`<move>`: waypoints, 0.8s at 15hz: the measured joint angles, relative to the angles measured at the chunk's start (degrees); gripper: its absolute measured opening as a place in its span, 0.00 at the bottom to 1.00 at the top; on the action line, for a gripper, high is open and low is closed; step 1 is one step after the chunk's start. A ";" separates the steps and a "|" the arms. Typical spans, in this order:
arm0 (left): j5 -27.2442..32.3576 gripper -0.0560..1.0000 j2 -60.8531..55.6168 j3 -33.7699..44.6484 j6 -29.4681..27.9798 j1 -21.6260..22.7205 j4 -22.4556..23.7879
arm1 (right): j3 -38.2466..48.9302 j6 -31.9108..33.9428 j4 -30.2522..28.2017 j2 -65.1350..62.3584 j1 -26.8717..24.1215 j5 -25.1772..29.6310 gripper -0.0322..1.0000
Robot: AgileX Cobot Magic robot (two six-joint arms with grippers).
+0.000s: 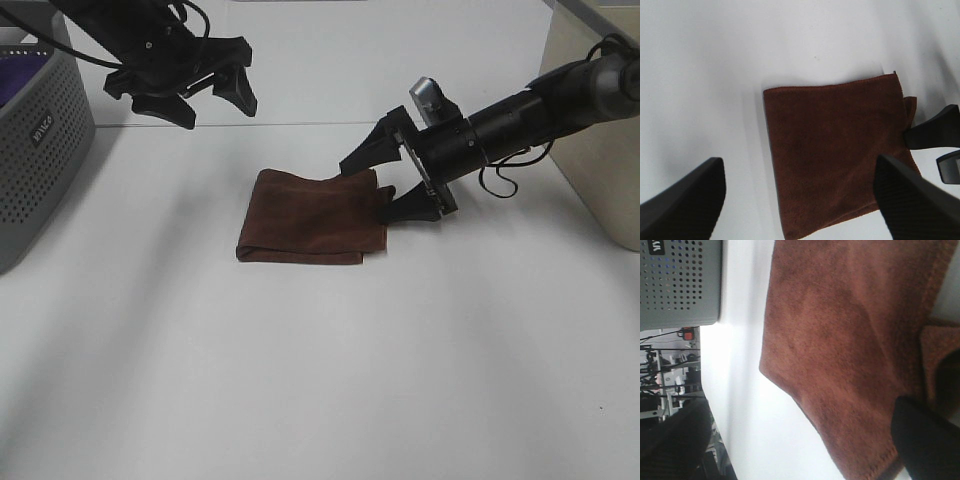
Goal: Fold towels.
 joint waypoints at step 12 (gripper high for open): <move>24.24 0.77 -24.81 0.00 -2.81 0.00 19.08 | 2.29 20.17 -39.53 -42.06 -0.46 4.64 0.93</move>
